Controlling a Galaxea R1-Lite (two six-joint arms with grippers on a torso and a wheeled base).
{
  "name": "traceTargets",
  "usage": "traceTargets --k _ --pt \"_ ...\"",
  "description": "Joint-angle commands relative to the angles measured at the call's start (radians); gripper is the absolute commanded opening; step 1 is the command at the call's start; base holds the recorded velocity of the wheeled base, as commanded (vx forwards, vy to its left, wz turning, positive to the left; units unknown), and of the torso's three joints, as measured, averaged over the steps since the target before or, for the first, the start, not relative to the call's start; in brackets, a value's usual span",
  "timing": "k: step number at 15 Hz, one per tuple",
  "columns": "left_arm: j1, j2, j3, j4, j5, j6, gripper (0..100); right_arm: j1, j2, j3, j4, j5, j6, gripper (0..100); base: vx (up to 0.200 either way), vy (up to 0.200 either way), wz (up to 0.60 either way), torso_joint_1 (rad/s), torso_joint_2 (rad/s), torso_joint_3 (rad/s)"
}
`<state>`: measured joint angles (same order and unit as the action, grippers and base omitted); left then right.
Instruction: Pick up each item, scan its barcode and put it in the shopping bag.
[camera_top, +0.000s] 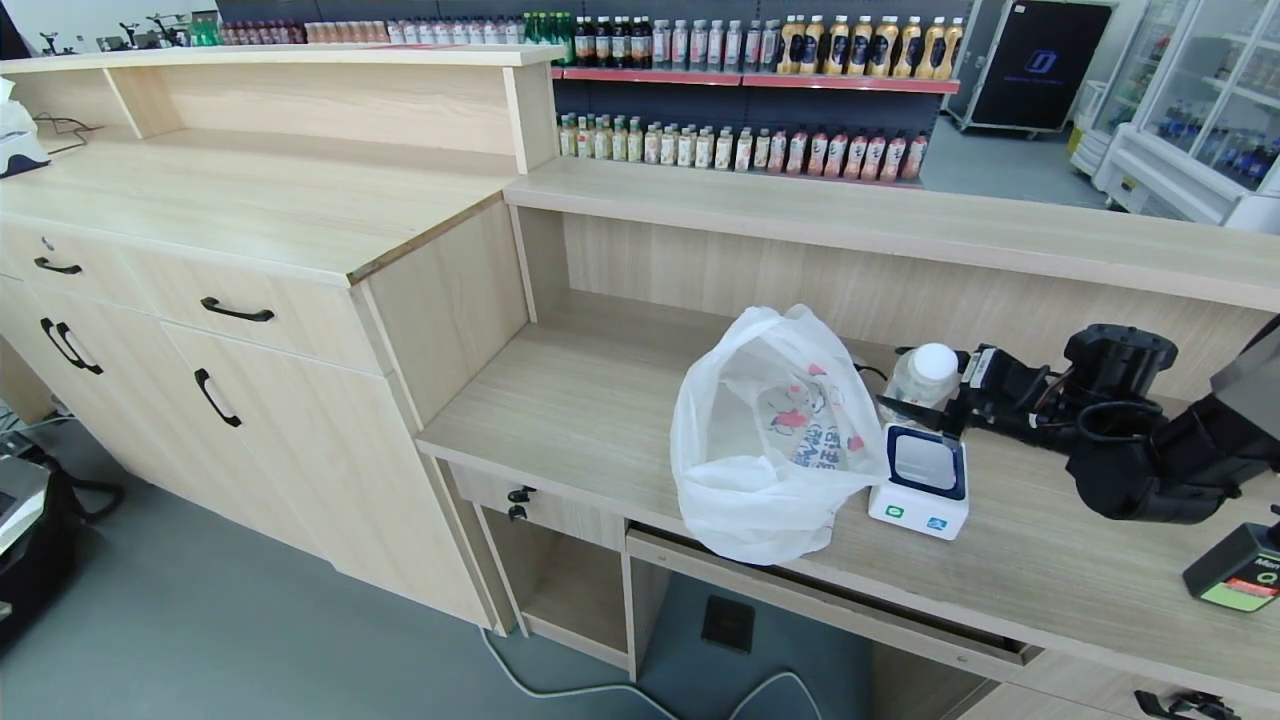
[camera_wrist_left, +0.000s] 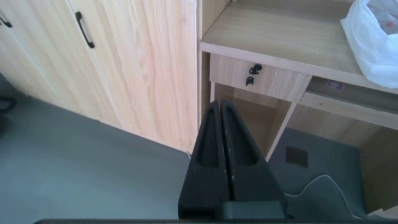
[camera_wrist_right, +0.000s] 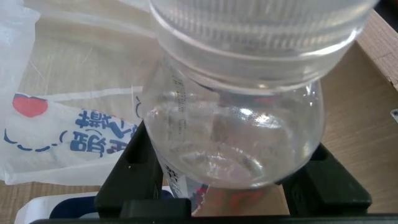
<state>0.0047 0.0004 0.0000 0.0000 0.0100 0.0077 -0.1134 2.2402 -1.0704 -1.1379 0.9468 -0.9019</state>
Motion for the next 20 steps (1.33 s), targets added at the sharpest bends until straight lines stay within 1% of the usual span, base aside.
traceTargets --k 1,13,17,20 --pt "0.0 0.0 0.0 0.0 0.001 0.0 0 -0.002 0.007 -0.006 0.0 0.001 0.001 0 0.0 0.0 0.0 0.0 0.0 0.0" --pt "0.0 0.0 0.0 0.0 0.001 0.0 0 -0.006 -0.034 0.003 0.0 0.001 0.0 0 0.0 0.0 0.0 0.0 0.0 0.0" --pt "0.0 0.0 0.0 0.0 0.001 0.0 0 -0.043 -0.056 0.046 0.009 0.001 -0.006 0 0.0 0.0 0.0 0.0 0.0 0.0" --pt "0.0 0.0 0.0 0.0 0.001 0.0 0 -0.048 -0.06 0.053 0.01 0.003 -0.012 0 0.0 0.0 0.0 0.0 0.0 0.0"
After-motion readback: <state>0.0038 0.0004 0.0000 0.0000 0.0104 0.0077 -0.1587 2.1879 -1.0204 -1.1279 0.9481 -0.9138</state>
